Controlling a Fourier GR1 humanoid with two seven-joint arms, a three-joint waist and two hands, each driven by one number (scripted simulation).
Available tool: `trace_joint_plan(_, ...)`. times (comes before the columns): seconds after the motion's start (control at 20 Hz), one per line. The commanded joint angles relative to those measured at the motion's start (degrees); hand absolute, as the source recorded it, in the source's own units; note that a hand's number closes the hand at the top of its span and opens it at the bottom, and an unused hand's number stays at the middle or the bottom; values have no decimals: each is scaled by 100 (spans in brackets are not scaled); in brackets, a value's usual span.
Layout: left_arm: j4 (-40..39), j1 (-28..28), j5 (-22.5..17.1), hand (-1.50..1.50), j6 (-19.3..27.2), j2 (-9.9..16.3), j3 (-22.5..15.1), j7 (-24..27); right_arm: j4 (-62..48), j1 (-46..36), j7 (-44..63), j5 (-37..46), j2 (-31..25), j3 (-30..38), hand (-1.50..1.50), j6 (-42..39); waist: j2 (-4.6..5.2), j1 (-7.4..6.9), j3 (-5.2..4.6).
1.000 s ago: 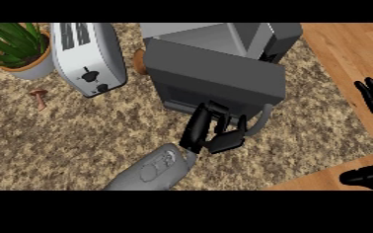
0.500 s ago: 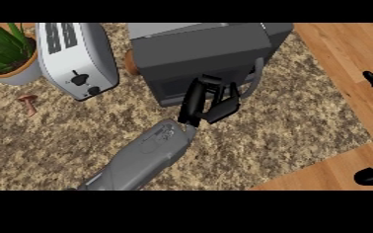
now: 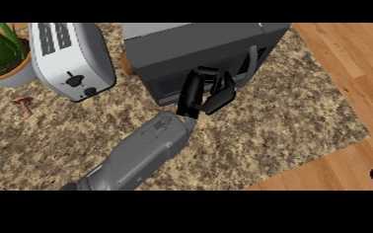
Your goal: Pick up the milk, place it into the microwave and close the microwave
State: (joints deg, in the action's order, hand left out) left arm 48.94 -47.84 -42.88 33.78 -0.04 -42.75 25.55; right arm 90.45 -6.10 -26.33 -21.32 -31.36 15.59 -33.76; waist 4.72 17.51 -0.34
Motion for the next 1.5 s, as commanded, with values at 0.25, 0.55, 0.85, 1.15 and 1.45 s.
trace_joint_plan(0.25,-462,-441,-370,150,-148,4,329,479,-202,-258,154,-289,-270,213,-150,-110,87,-11,6)
trace_joint_plan(0.55,-528,-550,-573,150,-138,4,251,655,-287,-345,198,-317,-430,262,-150,-201,103,70,23)
trace_joint_plan(0.85,-620,-563,-767,150,-202,4,209,840,-398,-535,233,-401,-628,453,-150,-179,106,70,21)
trace_joint_plan(1.15,-696,-625,-884,150,-220,4,123,1003,-559,-679,244,-430,-823,563,-150,-246,136,41,31)
trace_joint_plan(1.45,-708,-637,-1076,150,-170,4,65,1126,-656,-826,255,-303,-1160,711,-150,-273,130,76,24)
